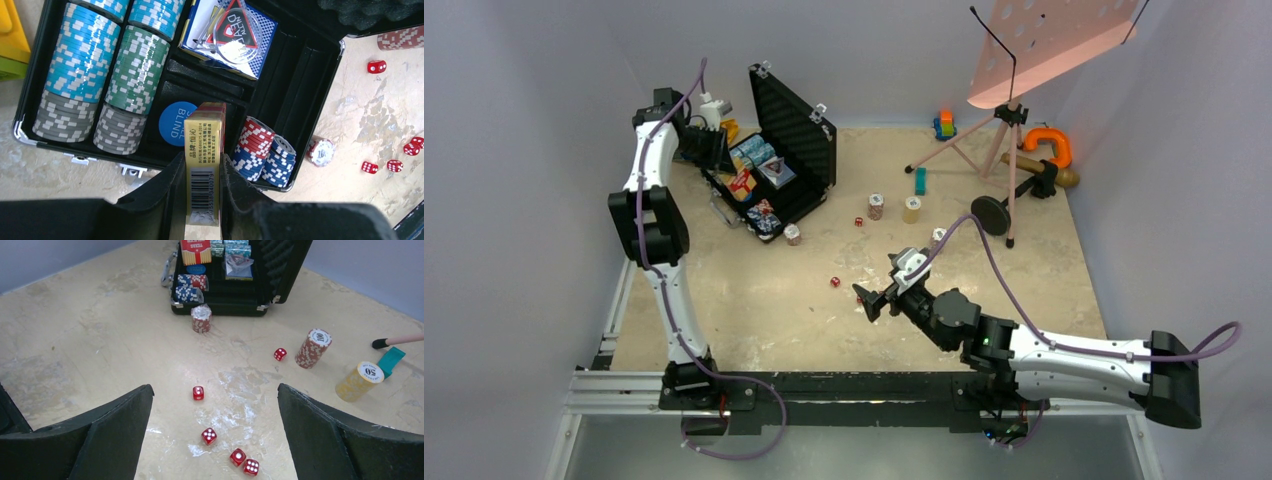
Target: Pack up texas hold em set
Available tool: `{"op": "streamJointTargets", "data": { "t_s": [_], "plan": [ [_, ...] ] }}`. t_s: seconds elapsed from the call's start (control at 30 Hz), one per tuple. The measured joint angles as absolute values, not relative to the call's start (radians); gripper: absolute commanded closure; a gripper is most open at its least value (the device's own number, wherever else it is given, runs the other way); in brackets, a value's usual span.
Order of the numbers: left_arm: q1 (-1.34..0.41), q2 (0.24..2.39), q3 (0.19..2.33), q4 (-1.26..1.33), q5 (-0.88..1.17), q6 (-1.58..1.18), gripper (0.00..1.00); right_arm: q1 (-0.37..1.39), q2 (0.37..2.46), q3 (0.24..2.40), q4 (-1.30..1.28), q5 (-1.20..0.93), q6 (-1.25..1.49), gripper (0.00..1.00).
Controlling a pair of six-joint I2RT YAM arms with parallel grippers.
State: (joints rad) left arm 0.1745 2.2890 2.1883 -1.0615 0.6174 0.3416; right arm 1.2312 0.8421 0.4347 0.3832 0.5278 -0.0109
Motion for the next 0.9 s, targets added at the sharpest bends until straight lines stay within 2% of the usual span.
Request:
{"op": "streamJointTargets", "data": {
  "t_s": [0.9],
  "plan": [
    [0.174,2.394,2.266,-1.094,0.628,0.389,1.0,1.231,0.903,0.437,0.381,0.529,0.003,0.01]
  ]
}}
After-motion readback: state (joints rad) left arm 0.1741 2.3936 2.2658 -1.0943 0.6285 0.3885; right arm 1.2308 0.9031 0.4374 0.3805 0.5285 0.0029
